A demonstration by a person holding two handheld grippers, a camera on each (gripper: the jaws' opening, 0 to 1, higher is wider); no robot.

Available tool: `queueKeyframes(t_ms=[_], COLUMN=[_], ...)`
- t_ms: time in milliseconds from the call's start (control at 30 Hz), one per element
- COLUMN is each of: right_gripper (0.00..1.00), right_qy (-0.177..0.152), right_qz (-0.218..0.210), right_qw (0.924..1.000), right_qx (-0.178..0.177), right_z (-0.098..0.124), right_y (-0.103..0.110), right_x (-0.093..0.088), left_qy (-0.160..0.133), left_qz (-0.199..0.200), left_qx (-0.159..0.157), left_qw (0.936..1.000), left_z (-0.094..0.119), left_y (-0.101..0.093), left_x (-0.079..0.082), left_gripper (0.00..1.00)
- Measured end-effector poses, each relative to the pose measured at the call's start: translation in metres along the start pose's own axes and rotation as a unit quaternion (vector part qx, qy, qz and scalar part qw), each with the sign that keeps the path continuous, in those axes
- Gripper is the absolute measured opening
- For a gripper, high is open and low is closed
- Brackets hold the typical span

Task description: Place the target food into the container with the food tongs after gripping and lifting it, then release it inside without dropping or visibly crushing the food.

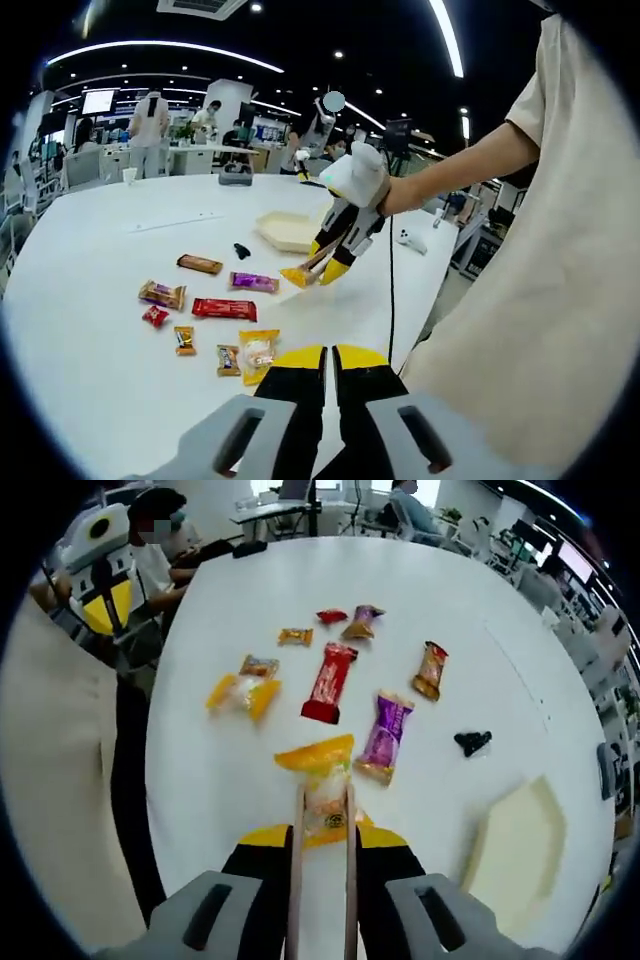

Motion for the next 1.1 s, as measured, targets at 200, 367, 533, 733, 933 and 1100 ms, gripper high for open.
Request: queueKeyframes(t_ms=[200, 367, 533, 733, 933, 1100], right_gripper=[0.23, 0.23, 0.23, 0.23, 0.23, 0.23], right_qy=[-0.015, -0.029, -0.041, -0.049, -0.057, -0.064], right_qz=[-0.021, -0.040, -0.058, -0.068, -0.074, -0.078], right_qw=[0.9996, 0.9986, 0.9970, 0.9958, 0.9948, 0.9938], right_qx=[-0.011, -0.021, -0.029, -0.036, -0.041, -0.046], right_z=[0.007, 0.014, 0.019, 0.023, 0.029, 0.034], right_y=[-0.004, -0.011, -0.018, -0.021, -0.022, -0.024], right_x=[0.000, 0.001, 0.002, 0.003, 0.004, 0.006], left_qy=[0.001, 0.001, 0.000, 0.000, -0.001, -0.002], left_qz=[-0.003, -0.004, -0.005, -0.008, -0.008, -0.008], left_qx=[-0.002, -0.002, -0.001, -0.004, -0.004, -0.005], left_qw=[1.0000, 1.0000, 1.0000, 1.0000, 1.0000, 1.0000], left_z=[-0.001, -0.001, -0.001, -0.002, -0.002, -0.002], left_y=[-0.002, -0.002, -0.003, -0.005, -0.005, -0.006], left_x=[0.001, 0.000, 0.001, 0.003, 0.004, 0.005], left_gripper=[0.00, 0.00, 0.00, 0.00, 0.02, 0.03])
Point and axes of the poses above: the point that each gripper's makers call its tool centre point, and the gripper's own axes: z roughly backward along the fingers, y roughly to its left, x roughly out of its top, the point moved 3 cm from there along z, roughly backward along the fingers, and after that the axes turned 3 degrees about y, right-handed, at the moved point
